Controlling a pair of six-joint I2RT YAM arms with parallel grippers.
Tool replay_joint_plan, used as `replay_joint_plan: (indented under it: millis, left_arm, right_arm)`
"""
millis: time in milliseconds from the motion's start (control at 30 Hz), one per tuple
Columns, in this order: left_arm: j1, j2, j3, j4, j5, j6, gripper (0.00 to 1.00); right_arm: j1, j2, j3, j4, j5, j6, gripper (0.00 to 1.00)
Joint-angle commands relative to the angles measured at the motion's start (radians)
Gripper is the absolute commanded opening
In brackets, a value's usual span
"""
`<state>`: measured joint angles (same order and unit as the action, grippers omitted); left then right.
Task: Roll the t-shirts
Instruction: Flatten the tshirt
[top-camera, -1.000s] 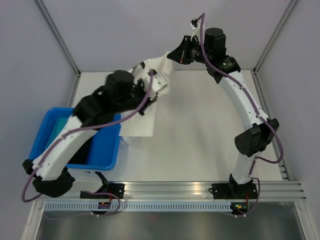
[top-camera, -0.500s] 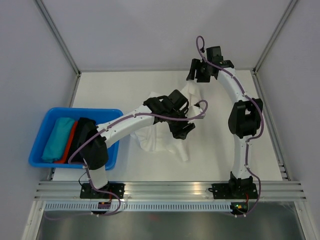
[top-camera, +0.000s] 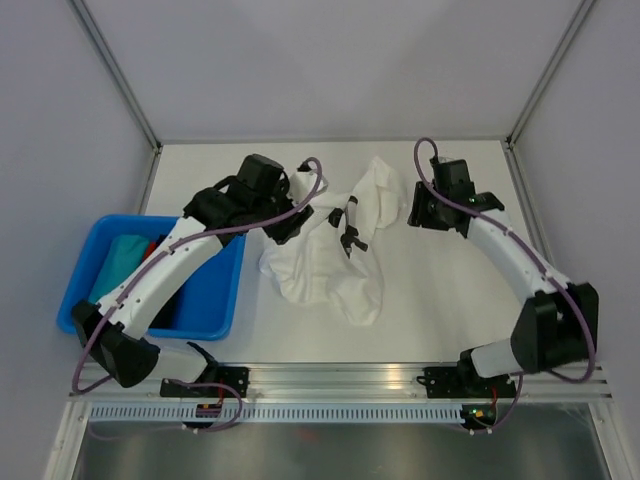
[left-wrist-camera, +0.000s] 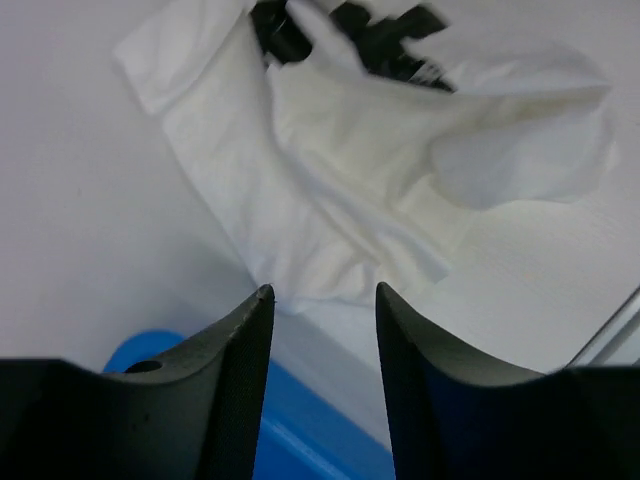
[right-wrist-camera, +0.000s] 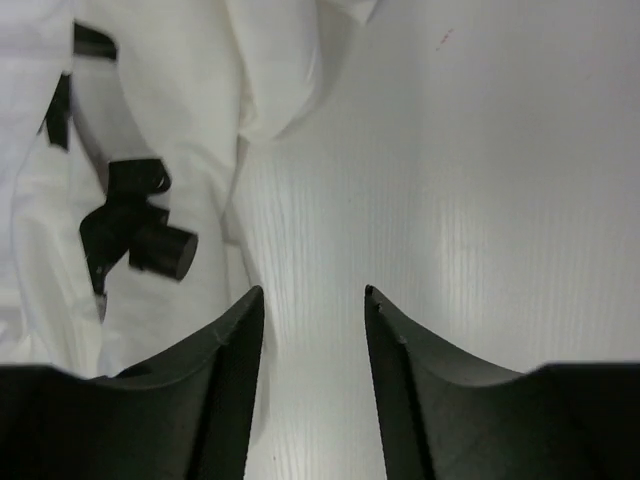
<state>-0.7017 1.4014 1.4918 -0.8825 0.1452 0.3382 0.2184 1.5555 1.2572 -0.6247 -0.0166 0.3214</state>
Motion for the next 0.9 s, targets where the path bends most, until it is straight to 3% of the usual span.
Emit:
replay_joint_plan:
  millis: [0, 67, 200, 367, 467, 600, 767, 867]
  left_arm:
    - [0.114, 0.039, -0.119, -0.088, -0.116, 0.001, 0.49]
    - [0.119, 0.067, -0.203, -0.061, -0.137, -0.001, 0.42]
    - [0.119, 0.136, -0.283, 0.017, -0.180, -0.031, 0.40]
    - [0.120, 0.224, -0.317, 0.086, -0.262, -0.015, 0.38]
    - [0.122, 0.216, -0.326, 0.086, -0.248, 0.013, 0.38]
    - [0.122, 0.165, -0.360, 0.083, -0.193, 0.047, 0.41]
    - [0.122, 0.137, -0.393, 0.076, -0.171, 0.039, 0.42]
    - [0.122, 0.119, -0.401, 0.071, -0.153, 0.035, 0.43]
  right_arm:
    - [0.080, -0.210, -0.178, 0.118, 0.037, 0.106, 0.45]
    - [0.157, -0.245, -0.285, 0.129, 0.035, 0.146, 0.23]
    - [0.239, -0.353, -0.462, 0.178, 0.024, 0.270, 0.22]
    - [0.361, -0.454, -0.603, 0.204, 0.021, 0.381, 0.35]
    - [0.418, -0.462, -0.646, 0.216, 0.021, 0.407, 0.37]
    - [0.466, -0.416, -0.731, 0.345, -0.086, 0.465, 0.43]
    - [0.480, -0.333, -0.737, 0.443, -0.059, 0.473, 0.59]
    - [0.483, -0.272, -0.714, 0.456, -0.030, 0.446, 0.62]
